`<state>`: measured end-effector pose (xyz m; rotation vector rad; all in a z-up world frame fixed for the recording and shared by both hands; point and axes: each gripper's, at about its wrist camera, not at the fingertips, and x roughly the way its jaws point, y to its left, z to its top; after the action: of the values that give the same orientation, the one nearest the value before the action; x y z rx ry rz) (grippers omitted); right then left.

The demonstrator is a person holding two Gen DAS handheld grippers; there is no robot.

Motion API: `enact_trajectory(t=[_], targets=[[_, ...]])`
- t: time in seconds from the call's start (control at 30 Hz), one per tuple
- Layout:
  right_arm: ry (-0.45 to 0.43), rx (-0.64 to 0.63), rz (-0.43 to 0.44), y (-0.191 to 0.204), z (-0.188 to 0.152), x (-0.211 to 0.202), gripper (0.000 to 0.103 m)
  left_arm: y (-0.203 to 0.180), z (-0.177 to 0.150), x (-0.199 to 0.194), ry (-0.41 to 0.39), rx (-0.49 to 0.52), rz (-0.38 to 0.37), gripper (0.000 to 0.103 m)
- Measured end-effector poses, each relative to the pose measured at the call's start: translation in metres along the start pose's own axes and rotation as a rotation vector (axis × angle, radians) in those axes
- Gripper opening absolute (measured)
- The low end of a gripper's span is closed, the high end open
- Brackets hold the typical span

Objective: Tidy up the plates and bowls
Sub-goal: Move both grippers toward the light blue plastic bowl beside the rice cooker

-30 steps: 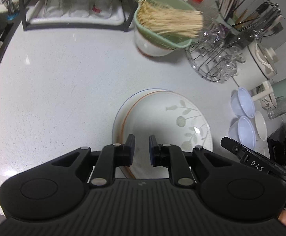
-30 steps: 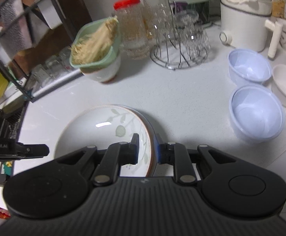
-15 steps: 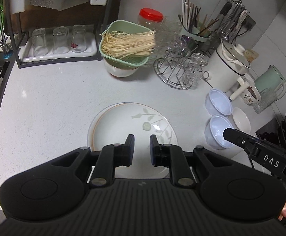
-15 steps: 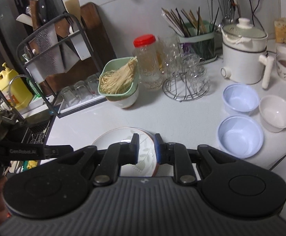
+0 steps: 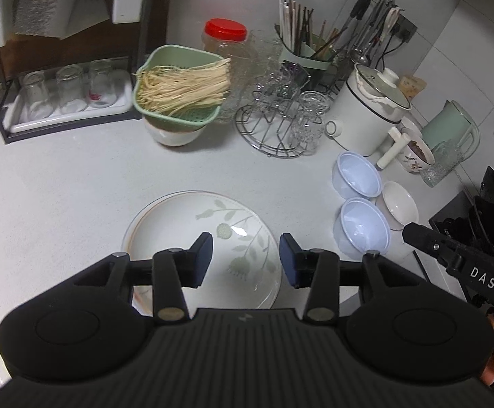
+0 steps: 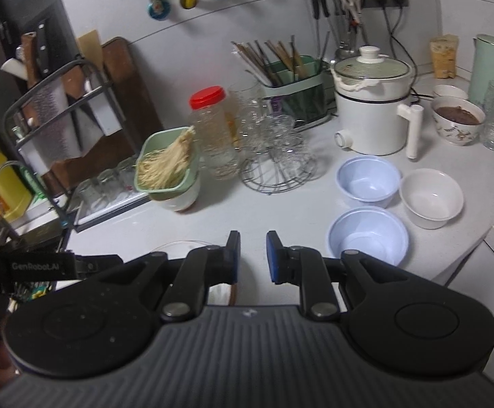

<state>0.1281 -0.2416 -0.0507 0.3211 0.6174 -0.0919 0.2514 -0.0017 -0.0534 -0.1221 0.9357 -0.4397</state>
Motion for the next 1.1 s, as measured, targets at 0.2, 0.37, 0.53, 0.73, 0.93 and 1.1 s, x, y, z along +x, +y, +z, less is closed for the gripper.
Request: enact_trajectory(t=[0.2,0.37,0.53,0.73,0.93,1.1], targets=[[-0.032,0.037,-0.062,-0.016,0.01,0.007,0.037,-0.011,0.02,0.025,0.008,0.049,-0.052,0.05],[-0.053,0.065,-0.124,-0.035,0.019,0.016,0.058,-0.024,0.036,0.052,0.023,0.111,-0.099,0.064],[-0.027,0.131,-0.167,-0.07,0.018,0.027,0.058,-0.051,0.039,0.092,0.064,0.203,-0.133,0.067],[0.034,0.107,-0.209,-0.119,0.02,0.051,0.057,-0.086,0.04,0.138,0.117,0.182,-0.157,0.066],[0.109,0.13,-0.212,-0.159,0.015,0.077,0.057,-0.112,0.034,0.187,0.197,0.155,-0.183,0.065],[0.18,0.136,-0.169,-0.174,0.005,0.099,0.041,-0.128,0.029,0.219,0.248,0.135,-0.181,0.064]])
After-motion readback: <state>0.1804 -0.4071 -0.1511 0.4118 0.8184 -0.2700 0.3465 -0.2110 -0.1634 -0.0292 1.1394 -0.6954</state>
